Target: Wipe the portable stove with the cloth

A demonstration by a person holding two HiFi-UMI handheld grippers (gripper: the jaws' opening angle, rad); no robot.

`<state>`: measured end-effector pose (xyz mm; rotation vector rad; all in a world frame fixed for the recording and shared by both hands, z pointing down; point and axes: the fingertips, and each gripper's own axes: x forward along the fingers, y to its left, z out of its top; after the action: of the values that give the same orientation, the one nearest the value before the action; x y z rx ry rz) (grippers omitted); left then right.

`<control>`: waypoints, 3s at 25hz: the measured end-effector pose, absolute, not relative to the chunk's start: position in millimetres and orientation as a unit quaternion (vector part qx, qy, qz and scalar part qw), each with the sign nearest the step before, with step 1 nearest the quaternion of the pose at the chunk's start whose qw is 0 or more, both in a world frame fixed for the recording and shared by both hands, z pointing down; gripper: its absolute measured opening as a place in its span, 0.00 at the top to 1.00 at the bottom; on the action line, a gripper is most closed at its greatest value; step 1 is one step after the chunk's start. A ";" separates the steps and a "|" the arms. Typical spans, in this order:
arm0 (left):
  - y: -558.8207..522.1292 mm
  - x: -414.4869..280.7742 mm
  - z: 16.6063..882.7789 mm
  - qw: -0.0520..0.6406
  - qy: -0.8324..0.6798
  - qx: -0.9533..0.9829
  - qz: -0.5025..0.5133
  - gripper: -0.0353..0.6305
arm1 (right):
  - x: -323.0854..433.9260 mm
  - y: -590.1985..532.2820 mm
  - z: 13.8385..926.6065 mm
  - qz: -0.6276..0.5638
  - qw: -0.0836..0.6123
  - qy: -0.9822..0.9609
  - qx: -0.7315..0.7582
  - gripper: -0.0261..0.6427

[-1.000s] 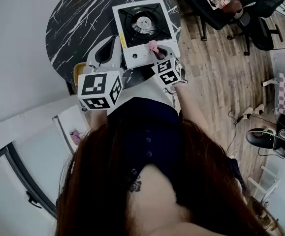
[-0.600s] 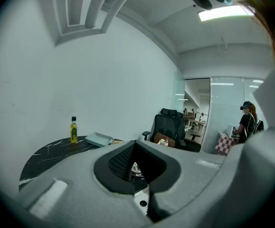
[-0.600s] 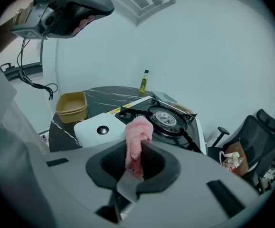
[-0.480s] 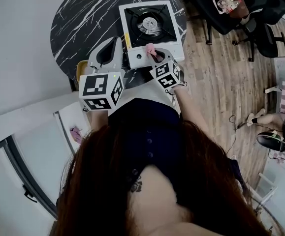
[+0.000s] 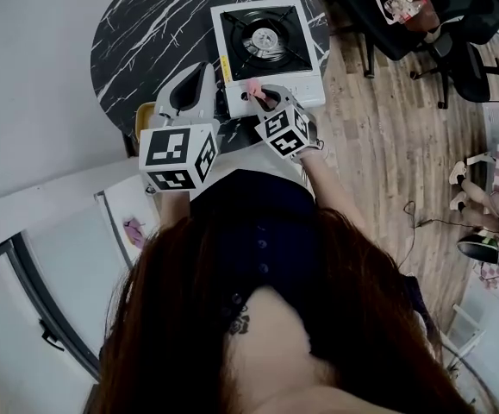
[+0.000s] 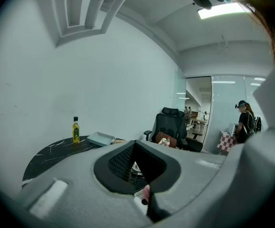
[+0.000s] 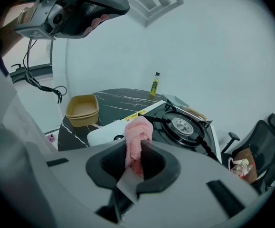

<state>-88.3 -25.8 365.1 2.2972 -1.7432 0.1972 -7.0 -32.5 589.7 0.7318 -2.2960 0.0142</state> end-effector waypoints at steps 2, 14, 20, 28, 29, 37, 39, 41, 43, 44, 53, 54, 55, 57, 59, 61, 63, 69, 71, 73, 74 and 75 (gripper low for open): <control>-25.5 -89.6 365.3 0.126 -0.599 0.787 0.068 0.93 | -10.6 -30.4 589.0 0.004 0.357 -0.891 0.280 0.89; -18.6 -99.4 371.8 0.133 -0.602 0.785 0.068 0.93 | -38.4 -13.7 590.0 -0.022 0.363 -0.898 0.249 0.88; -12.9 -111.1 372.9 0.134 -0.610 0.778 0.068 0.93 | -52.6 -2.1 590.3 -0.043 0.367 -0.903 0.221 0.88; -10.1 -120.3 371.3 0.136 -0.613 0.776 0.060 0.93 | -60.0 5.4 592.3 -0.051 0.376 -0.901 0.211 0.88; -10.4 -120.1 370.9 0.135 -0.613 0.777 0.059 0.93 | -60.9 6.3 592.1 -0.052 0.375 -0.902 0.207 0.88; -11.2 -126.5 371.9 0.139 -0.620 0.770 0.056 0.93 | -71.8 7.0 592.1 -0.086 0.384 -0.903 0.174 0.87; -10.8 -129.3 372.5 0.140 -0.624 0.767 0.057 0.93 | -74.8 3.5 592.8 -0.096 0.390 -0.899 0.173 0.87; -9.5 -132.4 373.0 0.141 -0.628 0.764 0.058 0.93 | -76.4 -0.5 592.8 -0.096 0.395 -0.897 0.175 0.87; -8.4 -135.5 373.1 0.141 -0.632 0.760 0.058 0.93 | -77.4 -4.0 592.7 -0.099 0.400 -0.894 0.177 0.87; -8.1 -136.9 372.9 0.141 -0.634 0.758 0.057 0.93 | -77.9 -5.8 592.5 -0.103 0.404 -0.891 0.178 0.87; -5.9 -141.9 372.6 0.139 -0.640 0.754 0.056 0.93 | -83.6 -17.7 593.8 -0.156 0.445 -0.864 0.179 0.87; -6.1 -142.5 372.3 0.139 -0.640 0.753 0.056 0.93 | -84.3 -19.3 593.8 -0.162 0.449 -0.861 0.178 0.88; -6.4 -142.8 372.2 0.139 -0.641 0.753 0.056 0.93 | -85.1 -20.9 593.8 -0.166 0.452 -0.859 0.177 0.88; -6.7 -142.4 372.2 0.139 -0.641 0.753 0.056 0.93 | -85.9 -23.8 593.9 -0.170 0.457 -0.855 0.175 0.88; -6.7 -141.4 372.2 0.140 -0.640 0.753 0.056 0.93 | -86.2 -26.7 593.8 -0.172 0.461 -0.853 0.175 0.88; -6.9 -141.4 372.1 0.140 -0.640 0.753 0.056 0.93 | -86.8 -29.8 593.6 -0.172 0.464 -0.851 0.175 0.88; -7.4 -142.7 372.3 0.141 -0.641 0.752 0.056 0.93 | -87.6 -32.8 593.3 -0.172 0.468 -0.849 0.175 0.88; -8.0 -146.6 372.5 0.142 -0.645 0.749 0.053 0.93 | -89.6 -38.9 595.0 -0.160 0.487 -0.842 0.170 0.88; -8.8 -146.8 371.5 0.142 -0.646 0.748 0.051 0.93 | -89.8 -41.9 595.6 -0.161 0.501 -0.834 0.164 0.88; -10.0 -146.5 370.9 0.143 -0.646 0.748 0.049 0.93 | -89.7 -46.7 596.5 -0.164 0.512 -0.827 0.162 0.88; -10.4 -146.4 371.1 0.143 -0.646 0.748 0.048 0.93 | -89.7 -49.0 597.0 -0.165 0.515 -0.825 0.161 0.88; -10.5 -146.5 371.3 0.144 -0.646 0.748 0.048 0.93 | -89.7 -50.7 597.3 -0.166 0.518 -0.824 0.160 0.88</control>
<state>-146.5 -10.5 371.3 2.1574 -1.8623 0.1375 -89.7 -50.7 597.3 0.3828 -1.9775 -0.3989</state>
